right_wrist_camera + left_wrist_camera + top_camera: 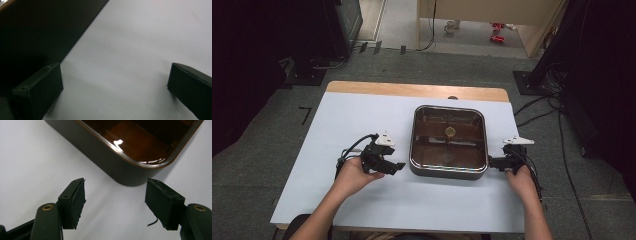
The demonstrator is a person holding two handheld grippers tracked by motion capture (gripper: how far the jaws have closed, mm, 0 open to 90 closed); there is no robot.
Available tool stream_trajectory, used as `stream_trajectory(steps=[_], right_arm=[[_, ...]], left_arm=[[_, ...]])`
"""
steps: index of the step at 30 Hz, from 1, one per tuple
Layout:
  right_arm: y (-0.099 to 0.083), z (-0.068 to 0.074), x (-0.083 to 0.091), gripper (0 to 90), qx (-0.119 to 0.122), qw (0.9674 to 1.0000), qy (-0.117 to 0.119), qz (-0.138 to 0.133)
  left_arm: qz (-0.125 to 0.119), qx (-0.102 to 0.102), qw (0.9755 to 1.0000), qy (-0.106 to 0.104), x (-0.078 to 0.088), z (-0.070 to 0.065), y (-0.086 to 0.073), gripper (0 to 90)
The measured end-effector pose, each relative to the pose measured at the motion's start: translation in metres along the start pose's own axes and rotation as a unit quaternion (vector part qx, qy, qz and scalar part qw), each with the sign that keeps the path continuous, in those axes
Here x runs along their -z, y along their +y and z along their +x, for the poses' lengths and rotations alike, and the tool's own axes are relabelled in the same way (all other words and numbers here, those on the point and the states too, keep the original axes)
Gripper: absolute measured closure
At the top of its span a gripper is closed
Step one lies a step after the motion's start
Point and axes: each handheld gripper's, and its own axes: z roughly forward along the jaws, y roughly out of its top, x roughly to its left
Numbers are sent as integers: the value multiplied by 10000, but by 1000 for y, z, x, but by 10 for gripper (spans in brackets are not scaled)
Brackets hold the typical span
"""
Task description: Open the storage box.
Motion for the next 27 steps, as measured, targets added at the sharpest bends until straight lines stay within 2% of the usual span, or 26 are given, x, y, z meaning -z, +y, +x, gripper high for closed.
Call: stream_trajectory(steps=[10, 17, 27], right_arm=[[0, 0, 0, 0, 9, 10000, -12, -7], [0, 0, 0, 0, 7, 10000, -10, -7], [0, 0, 0, 0, 5, 10000, -9, -7]], left_arm=[[-203, -22, 9998, -80, 2, 5, 19, 323], [-249, -111, 9995, -128, -4, 6, 32, 323], [-308, -137, 9993, -136, -15, 7, 47, 329]])
